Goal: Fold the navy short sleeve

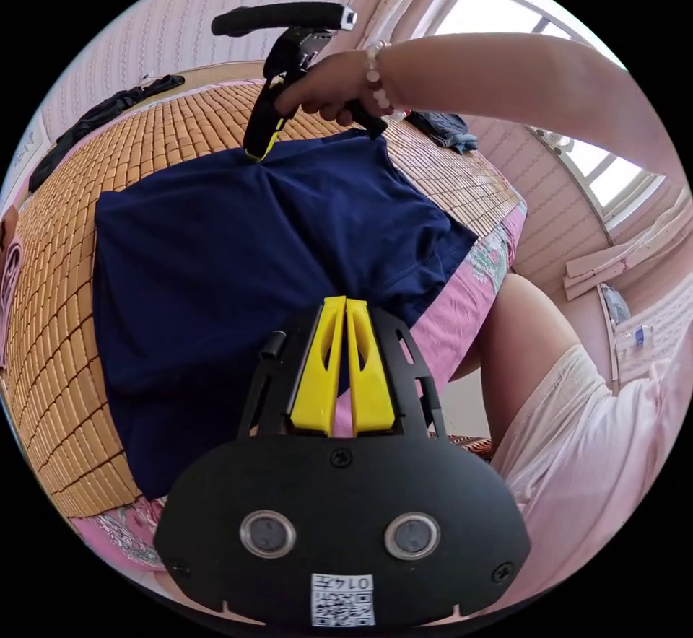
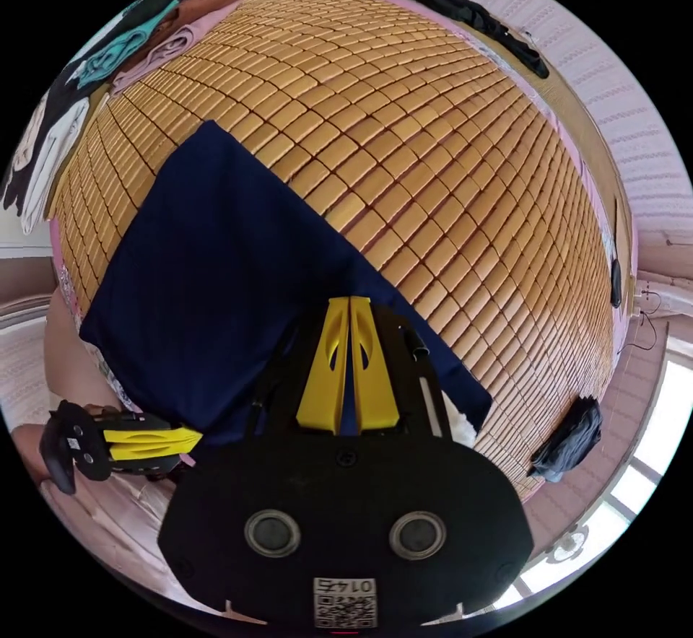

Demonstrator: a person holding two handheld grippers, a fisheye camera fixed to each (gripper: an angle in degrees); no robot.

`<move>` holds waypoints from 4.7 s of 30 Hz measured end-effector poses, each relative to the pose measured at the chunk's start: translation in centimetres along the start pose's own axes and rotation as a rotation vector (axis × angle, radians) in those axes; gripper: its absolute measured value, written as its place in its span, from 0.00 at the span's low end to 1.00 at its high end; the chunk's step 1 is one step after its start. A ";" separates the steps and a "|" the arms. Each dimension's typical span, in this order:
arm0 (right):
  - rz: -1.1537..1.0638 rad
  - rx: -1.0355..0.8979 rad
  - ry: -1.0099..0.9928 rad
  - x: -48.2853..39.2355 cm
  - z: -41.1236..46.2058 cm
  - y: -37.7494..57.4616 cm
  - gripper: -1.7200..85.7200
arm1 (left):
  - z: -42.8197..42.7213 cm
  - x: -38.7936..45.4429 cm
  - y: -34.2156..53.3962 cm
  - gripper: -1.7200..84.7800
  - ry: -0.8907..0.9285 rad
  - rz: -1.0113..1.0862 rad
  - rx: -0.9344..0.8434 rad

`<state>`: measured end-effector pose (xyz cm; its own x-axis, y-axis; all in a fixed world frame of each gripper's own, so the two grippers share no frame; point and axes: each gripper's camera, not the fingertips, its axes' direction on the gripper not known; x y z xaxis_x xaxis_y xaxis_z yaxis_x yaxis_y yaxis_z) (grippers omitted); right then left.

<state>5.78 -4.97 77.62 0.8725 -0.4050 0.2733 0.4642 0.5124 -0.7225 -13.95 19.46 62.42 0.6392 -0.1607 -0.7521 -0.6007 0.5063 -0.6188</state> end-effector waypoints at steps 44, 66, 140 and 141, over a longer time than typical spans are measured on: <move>0.973 0.823 -0.910 18.6 0.9 58.6 0.14 | 5.9 16.6 -4.7 0.06 -0.005 0.470 -0.174; 1.079 0.941 -0.966 17.7 -1.3 68.5 0.05 | -2.4 16.3 6.3 0.05 0.307 0.401 -0.051; -0.044 0.106 -0.690 -8.6 9.6 37.8 0.02 | -4.3 8.8 15.0 0.13 -0.095 0.032 -0.202; -0.043 0.101 -0.698 -8.5 9.7 37.9 0.02 | -4.5 8.7 15.0 0.13 -0.099 0.023 -0.186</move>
<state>17.44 25.23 54.10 0.7314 0.1360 0.6682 0.4831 0.5883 -0.6485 -19.57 21.84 45.60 0.6628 -0.0628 -0.7461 -0.6879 0.3425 -0.6399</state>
